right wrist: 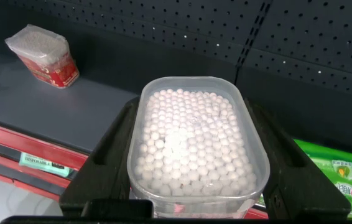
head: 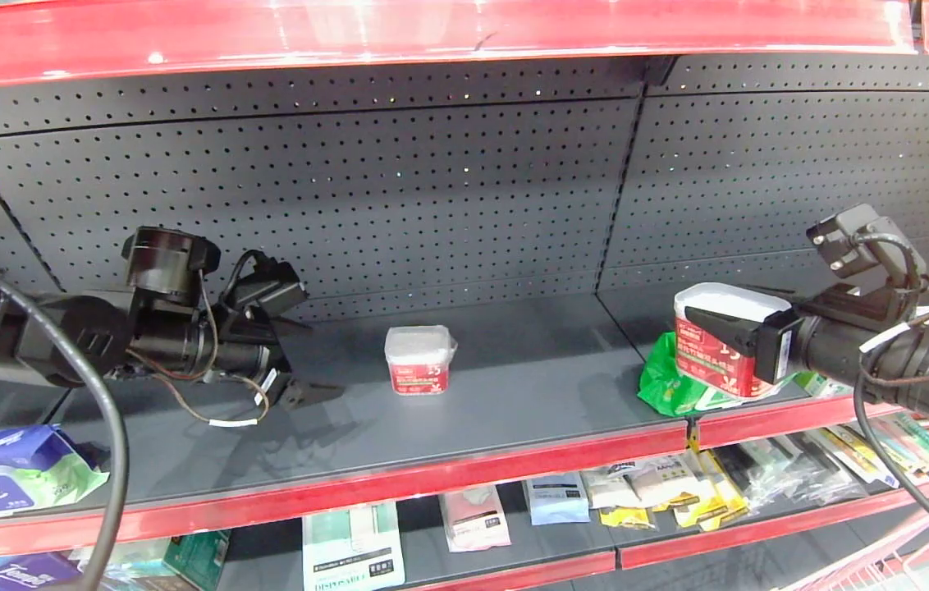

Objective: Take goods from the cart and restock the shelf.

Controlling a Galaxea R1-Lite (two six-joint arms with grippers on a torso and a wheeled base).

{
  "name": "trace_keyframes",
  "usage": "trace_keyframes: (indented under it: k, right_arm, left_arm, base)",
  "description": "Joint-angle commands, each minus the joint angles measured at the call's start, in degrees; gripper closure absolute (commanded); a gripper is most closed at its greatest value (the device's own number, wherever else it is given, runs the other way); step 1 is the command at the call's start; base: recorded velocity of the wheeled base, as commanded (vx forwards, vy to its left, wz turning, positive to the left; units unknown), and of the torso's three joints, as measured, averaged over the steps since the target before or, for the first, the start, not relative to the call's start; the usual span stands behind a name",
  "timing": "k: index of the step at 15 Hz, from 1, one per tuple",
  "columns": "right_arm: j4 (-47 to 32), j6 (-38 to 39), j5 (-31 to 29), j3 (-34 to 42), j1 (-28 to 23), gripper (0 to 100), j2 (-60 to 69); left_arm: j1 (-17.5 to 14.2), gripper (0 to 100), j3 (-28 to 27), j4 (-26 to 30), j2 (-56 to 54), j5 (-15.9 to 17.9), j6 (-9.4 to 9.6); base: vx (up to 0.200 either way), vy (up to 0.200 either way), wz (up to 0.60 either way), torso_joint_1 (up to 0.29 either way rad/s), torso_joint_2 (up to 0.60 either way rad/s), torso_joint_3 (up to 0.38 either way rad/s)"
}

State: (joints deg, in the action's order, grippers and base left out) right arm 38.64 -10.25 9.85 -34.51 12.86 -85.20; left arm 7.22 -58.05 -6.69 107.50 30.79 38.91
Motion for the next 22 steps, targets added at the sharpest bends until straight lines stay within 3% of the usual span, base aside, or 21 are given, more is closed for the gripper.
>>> trace_keyframes:
  k: [1,4,9,15,17,22]
  right_arm:
    - [0.0,-0.3,0.0,-0.2,0.1,100,0.2]
    - [0.0,-0.8,-1.2,0.1,0.4,100,0.8]
    - [0.0,-0.8,-1.4,0.7,0.6,100,0.9]
    - [0.0,-1.0,-2.0,0.7,0.6,100,1.4]
    - [0.0,-1.0,-2.2,0.7,0.6,100,1.4]
    - [0.0,-1.1,-2.3,1.4,0.7,100,1.8]
  left_arm:
    - [0.3,0,-2.2,0.5,3.2,0.0,0.90]
    - [0.6,0,-4.9,0.9,5.6,0.0,2.31]
    - [2.5,0,-14.2,9.6,8.8,-0.2,4.77]
    - [5.0,0,-21.8,9.6,14.8,-0.2,6.35]
    - [5.1,0,-24.1,9.7,16.8,-0.2,8.11]
    - [5.5,0,-28.7,11.7,19.2,-0.1,8.72]
  base:
    - [0.000,0.000,0.00,0.000,0.00,0.000]
    - [0.000,0.000,0.00,0.000,0.00,0.000]
    - [0.000,0.000,0.00,0.000,0.00,0.000]
    - [0.000,0.000,0.00,0.000,0.00,0.000]
    - [0.000,0.000,0.00,0.000,0.00,0.000]
    - [0.000,0.000,0.00,0.000,0.00,0.000]
